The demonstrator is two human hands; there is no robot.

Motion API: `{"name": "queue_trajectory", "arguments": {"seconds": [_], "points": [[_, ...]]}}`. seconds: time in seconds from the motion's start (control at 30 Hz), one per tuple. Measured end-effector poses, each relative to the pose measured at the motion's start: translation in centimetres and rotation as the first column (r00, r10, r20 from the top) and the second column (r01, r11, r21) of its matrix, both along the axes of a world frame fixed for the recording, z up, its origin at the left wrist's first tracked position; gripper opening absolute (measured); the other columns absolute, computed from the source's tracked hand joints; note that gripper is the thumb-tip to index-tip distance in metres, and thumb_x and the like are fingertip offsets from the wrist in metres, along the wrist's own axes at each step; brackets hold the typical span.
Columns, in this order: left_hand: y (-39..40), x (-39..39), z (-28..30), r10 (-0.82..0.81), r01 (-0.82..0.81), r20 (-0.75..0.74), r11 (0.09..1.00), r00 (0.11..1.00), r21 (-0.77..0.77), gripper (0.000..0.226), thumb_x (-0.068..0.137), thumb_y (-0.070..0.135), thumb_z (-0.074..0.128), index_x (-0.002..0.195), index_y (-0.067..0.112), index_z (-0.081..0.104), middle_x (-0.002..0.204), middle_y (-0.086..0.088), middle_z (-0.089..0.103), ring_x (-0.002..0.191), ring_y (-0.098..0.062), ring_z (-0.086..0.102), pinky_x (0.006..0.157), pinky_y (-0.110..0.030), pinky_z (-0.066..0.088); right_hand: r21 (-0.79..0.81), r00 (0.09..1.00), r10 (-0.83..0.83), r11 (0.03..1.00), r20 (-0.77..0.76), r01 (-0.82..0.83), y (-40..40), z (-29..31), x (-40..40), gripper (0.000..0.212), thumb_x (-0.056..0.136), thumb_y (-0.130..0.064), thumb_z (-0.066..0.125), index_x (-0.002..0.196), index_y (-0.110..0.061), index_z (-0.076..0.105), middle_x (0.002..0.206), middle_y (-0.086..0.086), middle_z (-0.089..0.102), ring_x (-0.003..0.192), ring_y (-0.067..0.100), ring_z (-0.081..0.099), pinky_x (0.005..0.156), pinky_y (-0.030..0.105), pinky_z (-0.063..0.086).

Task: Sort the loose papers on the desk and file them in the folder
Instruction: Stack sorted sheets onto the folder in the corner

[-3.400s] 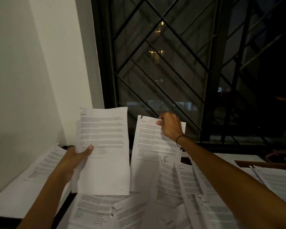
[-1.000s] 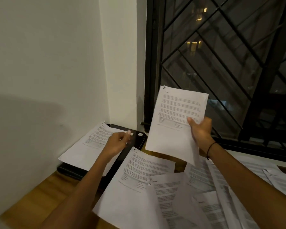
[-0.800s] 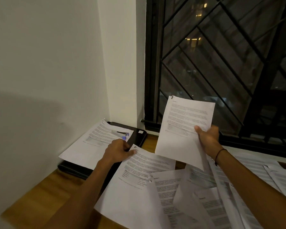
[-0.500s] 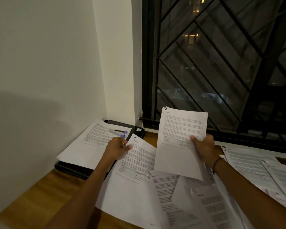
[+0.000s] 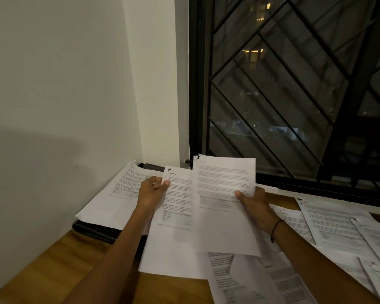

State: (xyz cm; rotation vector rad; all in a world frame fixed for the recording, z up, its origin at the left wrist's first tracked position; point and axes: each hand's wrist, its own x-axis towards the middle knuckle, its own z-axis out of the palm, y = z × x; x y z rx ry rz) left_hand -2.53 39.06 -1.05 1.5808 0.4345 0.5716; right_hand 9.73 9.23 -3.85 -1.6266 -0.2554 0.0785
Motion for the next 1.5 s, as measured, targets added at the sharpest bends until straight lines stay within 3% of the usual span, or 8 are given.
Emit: {"name": "queue_trajectory", "arguments": {"seconds": [0.17,0.27,0.4,0.57,0.87,1.17,1.3,1.5], "points": [[-1.9,-0.1,3.2,0.003,0.014,0.149,0.994,0.989,-0.108,0.027,0.098,0.021,0.068,0.111,-0.002,0.063,0.097,-0.011,0.079,0.079,-0.013,0.076,0.063,-0.021,0.058,0.122,0.975,0.22,0.969,-0.026,-0.216,2.6,0.9,-0.8,0.074,0.07,-0.043,0.092,0.128,-0.007,0.064,0.12,0.007,0.075,0.106,0.023,0.075,0.085,0.034,0.062],[-2.9,0.0,4.6,0.001,0.021,0.188,0.993,0.982,-0.116,0.027,0.103,0.032,0.058,0.115,0.007,0.063,0.102,-0.004,0.076,0.078,-0.002,0.074,0.06,-0.013,0.054,0.147,0.987,0.159,0.976,0.037,-0.162,4.1,2.2,-0.5,0.053,0.081,-0.017,0.087,0.127,-0.005,0.063,0.115,0.004,0.075,0.107,0.025,0.073,0.081,0.028,0.061],[-4.1,-0.2,6.2,-0.082,0.102,0.218,0.991,0.972,-0.084,0.035,0.097,0.049,0.062,0.124,0.026,0.063,0.11,0.011,0.076,0.1,-0.007,0.072,0.071,-0.016,0.055,0.194,0.986,0.162,0.967,0.042,-0.167,5.7,4.2,-0.8,0.036,0.087,0.0,0.078,0.117,-0.015,0.066,0.106,-0.008,0.074,0.095,0.011,0.073,0.069,0.018,0.058],[-4.5,-0.2,7.3,-0.185,0.209,0.27,0.976,0.945,-0.062,0.037,0.085,0.009,0.081,0.12,0.012,0.069,0.107,0.001,0.079,0.095,-0.012,0.076,0.07,-0.02,0.059,0.27,0.973,0.176,0.939,0.147,-0.211,6.5,5.9,-1.3,0.033,0.086,0.001,0.079,0.111,-0.019,0.072,0.112,0.0,0.078,0.104,0.02,0.075,0.081,0.031,0.063],[-4.0,0.2,10.6,-0.155,0.159,0.371,0.987,0.916,0.02,0.039,0.08,0.007,0.084,0.114,0.02,0.07,0.105,0.007,0.078,0.095,-0.013,0.076,0.075,-0.025,0.061,0.365,0.935,0.199,0.881,0.295,-0.302,6.4,11.1,-1.6,0.051,0.085,-0.002,0.081,0.132,-0.004,0.061,0.124,0.012,0.073,0.112,0.031,0.072,0.088,0.045,0.061],[-4.5,0.2,4.3,-0.287,0.281,0.142,0.958,0.947,0.06,0.037,0.087,0.015,0.08,0.117,0.033,0.068,0.113,0.015,0.074,0.106,-0.004,0.069,0.084,-0.016,0.056,0.156,0.952,0.255,0.947,0.17,-0.282,5.5,6.7,-1.4,0.043,0.083,-0.008,0.083,0.122,-0.02,0.068,0.119,0.0,0.076,0.111,0.023,0.073,0.088,0.038,0.062],[-5.3,0.8,3.0,-0.234,0.231,0.118,0.972,0.965,0.04,0.031,0.096,0.034,0.069,0.127,0.033,0.063,0.122,0.01,0.071,0.116,-0.014,0.067,0.093,-0.03,0.057,0.09,0.959,0.192,0.972,0.21,-0.215,6.1,6.6,-1.4,0.032,0.088,-0.005,0.078,0.114,-0.02,0.066,0.115,0.001,0.074,0.11,0.026,0.072,0.084,0.036,0.063],[-3.5,-0.2,7.8,-0.069,0.007,0.351,0.985,0.934,0.174,0.087,0.072,0.028,0.093,0.145,0.033,0.044,0.134,0.007,0.062,0.118,-0.006,0.064,0.086,-0.021,0.058,-0.324,0.84,0.127,0.944,0.528,0.062,3.8,11.5,0.7,0.017,0.094,-0.016,0.071,0.109,-0.022,0.071,0.105,0.0,0.074,0.099,0.02,0.071,0.087,0.046,0.061]]}}
